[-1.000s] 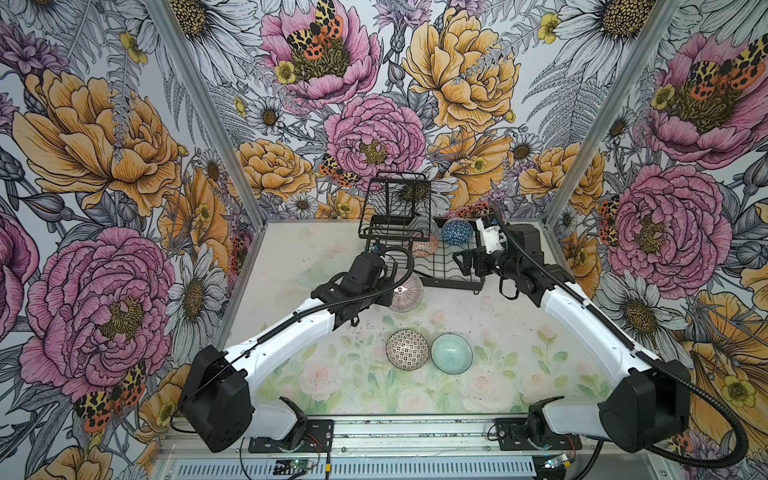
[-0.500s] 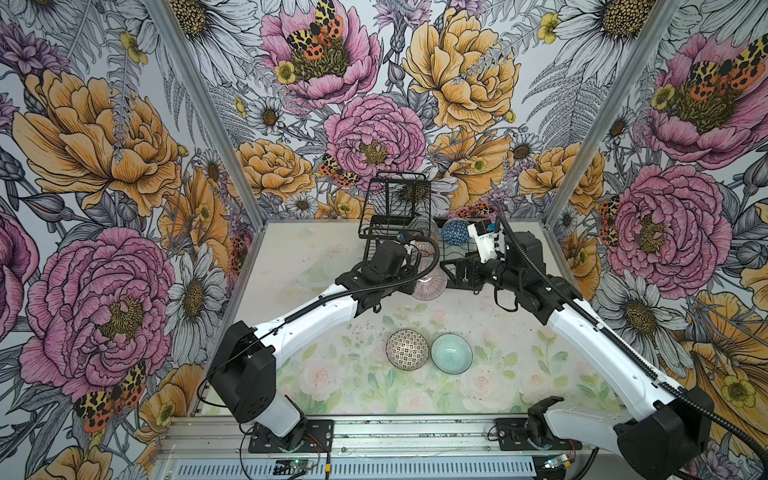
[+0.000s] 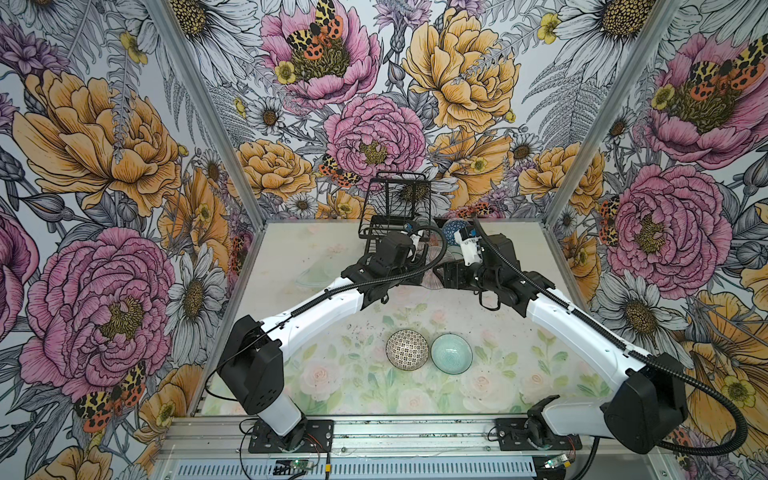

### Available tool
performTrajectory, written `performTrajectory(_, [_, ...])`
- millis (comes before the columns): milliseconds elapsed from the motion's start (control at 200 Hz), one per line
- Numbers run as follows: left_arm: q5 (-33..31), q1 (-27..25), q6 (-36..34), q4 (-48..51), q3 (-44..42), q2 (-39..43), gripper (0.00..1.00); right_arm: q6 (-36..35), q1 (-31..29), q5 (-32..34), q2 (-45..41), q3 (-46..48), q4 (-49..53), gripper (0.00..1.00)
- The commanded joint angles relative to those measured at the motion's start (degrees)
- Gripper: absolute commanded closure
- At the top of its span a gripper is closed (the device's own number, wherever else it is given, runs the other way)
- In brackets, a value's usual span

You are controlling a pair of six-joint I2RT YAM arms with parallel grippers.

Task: Load the bowls into the dish rack
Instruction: 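Lift the purple-striped bowl with the left gripper while the right arm reaches toward it, then close the right gripper on the purple-striped bowl while the left gripper opens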

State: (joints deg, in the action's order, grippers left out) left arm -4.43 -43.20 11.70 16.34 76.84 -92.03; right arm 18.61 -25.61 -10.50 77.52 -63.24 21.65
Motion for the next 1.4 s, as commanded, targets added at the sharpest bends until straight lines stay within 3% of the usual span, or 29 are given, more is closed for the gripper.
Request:
performTrajectory(0, [1.7, -0.6, -0.7, -5.7, 1.5, 0.4, 1.0, 1.8, -0.4, 2.3, 1.1, -2.3, -1.7, 0.18])
performTrajectory(205, [2.5, -0.8, -0.6, -7.6, 0.1, 0.9, 1.0, 2.3, -0.4, 3.2, 1.6, -2.4, -2.4, 0.33])
performTrajectory(671, [3.3, -1.5, -1.2, -9.3, -2.5, 1.9, 1.0, 2.3, -0.2, 3.7, 1.2, -2.7, -2.4, 1.0])
performTrajectory(996, [2.0, -1.4, -3.9, 1.1, 1.1, 0.4, 1.0, 0.2, -0.1, 4.2, 1.0, -2.6, -2.5, 1.0])
performTrajectory(1046, [1.9, -1.2, -4.3, 2.7, 1.5, 0.5, 0.87, -0.3, -0.2, 4.1, 1.2, -2.7, -2.5, 1.0])
performTrajectory(1196, [1.6, -0.6, -5.9, 8.5, 3.2, 0.4, 0.32, -2.5, -0.2, 2.8, 1.2, -2.7, -2.9, 1.0])
performTrajectory(1391, [1.1, 1.2, -6.7, 12.6, 3.2, 2.3, 0.04, -6.8, 0.1, 3.1, 1.0, -2.6, -3.1, 1.0])
